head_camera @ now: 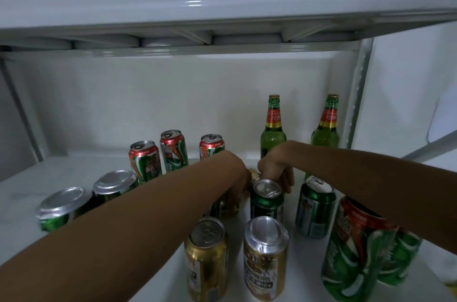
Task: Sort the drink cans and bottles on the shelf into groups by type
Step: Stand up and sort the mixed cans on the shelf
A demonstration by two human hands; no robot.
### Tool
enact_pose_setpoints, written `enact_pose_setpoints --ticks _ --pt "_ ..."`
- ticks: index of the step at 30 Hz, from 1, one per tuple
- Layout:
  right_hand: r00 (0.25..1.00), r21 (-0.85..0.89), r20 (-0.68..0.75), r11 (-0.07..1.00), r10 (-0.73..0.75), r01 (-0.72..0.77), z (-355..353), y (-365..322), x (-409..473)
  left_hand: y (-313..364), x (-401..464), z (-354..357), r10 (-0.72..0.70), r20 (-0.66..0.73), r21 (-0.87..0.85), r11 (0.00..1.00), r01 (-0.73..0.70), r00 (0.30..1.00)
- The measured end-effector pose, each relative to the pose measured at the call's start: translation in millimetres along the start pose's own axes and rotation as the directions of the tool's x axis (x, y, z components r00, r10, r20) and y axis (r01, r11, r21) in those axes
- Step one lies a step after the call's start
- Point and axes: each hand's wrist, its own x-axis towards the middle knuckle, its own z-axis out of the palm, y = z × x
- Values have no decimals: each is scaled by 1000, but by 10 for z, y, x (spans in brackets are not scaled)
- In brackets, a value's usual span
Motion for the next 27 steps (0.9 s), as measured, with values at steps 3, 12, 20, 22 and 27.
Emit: enact_pose_setpoints --ticks 3,12,20,22,27 --pt "1000 14 -2 1000 -5 5 19 -9 9 42 8 -3 17 4 -14 1000 -17 1000" --pt "1000 -151 10 989 0 2 -22 94 -129 -14 -39 -52 103 1 -180 978 -101 995" --pt "999 -232 -13 972 -46 42 -29 197 -98 -330 27 59 7 142 -38 999 -2 990" --pt "997 -229 -22 972 -69 62 -27 223 -67 -330 56 55 11 163 2 1000 -11 986" --pt "990 -256 -46 960 -131 115 -4 265 32 -241 131 28 6 156 90 996 -20 988"
